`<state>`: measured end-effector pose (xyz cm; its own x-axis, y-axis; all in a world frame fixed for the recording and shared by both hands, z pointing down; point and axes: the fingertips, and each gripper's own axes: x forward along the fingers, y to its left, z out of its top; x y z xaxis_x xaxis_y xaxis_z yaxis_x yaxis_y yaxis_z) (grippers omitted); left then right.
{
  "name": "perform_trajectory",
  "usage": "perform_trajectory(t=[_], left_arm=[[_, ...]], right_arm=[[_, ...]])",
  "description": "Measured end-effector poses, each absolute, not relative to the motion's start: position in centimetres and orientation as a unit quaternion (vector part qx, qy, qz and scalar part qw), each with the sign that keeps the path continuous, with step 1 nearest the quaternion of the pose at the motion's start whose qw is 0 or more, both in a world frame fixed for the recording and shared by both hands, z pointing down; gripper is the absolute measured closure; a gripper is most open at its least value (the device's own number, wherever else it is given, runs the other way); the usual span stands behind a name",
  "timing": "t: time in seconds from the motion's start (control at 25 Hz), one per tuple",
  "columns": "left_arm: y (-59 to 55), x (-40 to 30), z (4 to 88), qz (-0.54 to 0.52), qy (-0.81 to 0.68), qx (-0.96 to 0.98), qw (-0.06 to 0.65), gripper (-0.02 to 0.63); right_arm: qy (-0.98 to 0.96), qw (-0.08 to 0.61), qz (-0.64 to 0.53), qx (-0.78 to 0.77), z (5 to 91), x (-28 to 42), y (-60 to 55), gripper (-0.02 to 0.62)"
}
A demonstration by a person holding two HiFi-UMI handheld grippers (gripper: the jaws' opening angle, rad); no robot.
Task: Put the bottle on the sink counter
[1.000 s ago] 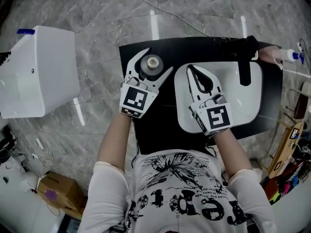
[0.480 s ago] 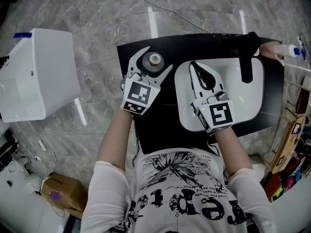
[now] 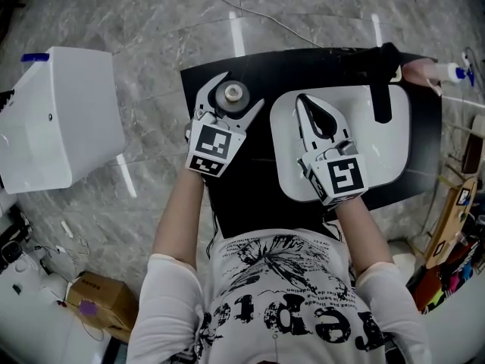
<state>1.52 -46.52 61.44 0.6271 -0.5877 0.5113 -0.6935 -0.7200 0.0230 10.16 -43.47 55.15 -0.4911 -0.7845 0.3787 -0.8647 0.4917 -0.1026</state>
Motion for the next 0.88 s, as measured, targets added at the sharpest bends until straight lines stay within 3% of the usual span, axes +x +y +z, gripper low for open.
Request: perform_trajectory(t=[0.48,0.88], left_arm=[[-44.2,-0.1,61.2,0.250,-0.395,0.871,0.153,0.241],[-41.4,0.7,50.9,0.192,-0.434,0.877,0.071,0.235]], right_arm=[[-0.855,0.148,0.142,0.476,54.1,10.0,-40.7,0.580],[-0.868,0.132,0.130,0.460,50.2,11.0,-37.2,0.580]])
